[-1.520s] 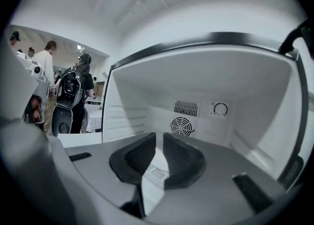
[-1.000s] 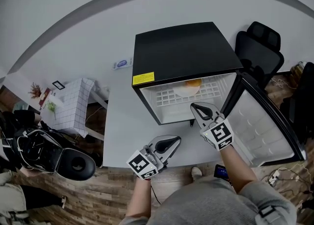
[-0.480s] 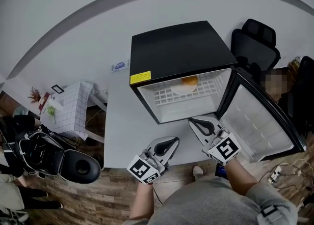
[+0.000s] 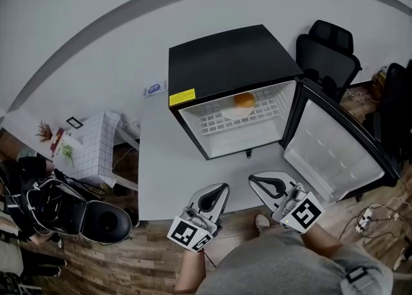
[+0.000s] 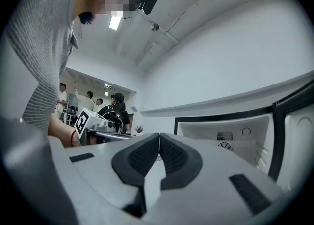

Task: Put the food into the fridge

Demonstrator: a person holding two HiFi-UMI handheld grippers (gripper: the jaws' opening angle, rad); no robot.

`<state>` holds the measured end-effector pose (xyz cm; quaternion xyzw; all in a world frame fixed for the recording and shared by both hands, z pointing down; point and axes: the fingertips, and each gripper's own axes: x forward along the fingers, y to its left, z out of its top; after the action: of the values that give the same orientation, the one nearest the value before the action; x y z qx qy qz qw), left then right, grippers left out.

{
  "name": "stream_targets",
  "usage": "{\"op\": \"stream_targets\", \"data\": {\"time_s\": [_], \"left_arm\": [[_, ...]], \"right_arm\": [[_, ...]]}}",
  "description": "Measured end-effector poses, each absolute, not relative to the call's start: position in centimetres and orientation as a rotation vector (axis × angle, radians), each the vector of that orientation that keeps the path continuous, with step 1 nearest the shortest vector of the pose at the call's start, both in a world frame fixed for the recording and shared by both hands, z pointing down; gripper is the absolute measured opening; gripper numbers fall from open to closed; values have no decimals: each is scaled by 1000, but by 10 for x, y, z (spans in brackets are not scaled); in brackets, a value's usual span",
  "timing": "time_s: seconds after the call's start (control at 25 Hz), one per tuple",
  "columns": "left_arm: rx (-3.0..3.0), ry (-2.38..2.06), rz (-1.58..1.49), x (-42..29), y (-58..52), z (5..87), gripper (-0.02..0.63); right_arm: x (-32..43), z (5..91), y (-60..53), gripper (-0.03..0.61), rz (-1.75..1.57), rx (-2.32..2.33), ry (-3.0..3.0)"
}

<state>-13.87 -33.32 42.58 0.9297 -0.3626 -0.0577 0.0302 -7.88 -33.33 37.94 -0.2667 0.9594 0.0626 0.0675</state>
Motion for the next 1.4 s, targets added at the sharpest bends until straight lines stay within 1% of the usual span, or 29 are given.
{"op": "stream_targets", "data": {"time_s": [0.48,1.04,1.4], "left_arm": [[2877,-1178,-226,-147,-294,411,11],[2885,-1149,-260,-141,-215,410,11],[2911,-1132,-268,-142,-191,403,11]], "right_arm": [[-75,389,-285,12,207,-865,2893],[-81,387,-203,12,229,-903,2881],[-81,382,-184,12,250,-917,2874]]}}
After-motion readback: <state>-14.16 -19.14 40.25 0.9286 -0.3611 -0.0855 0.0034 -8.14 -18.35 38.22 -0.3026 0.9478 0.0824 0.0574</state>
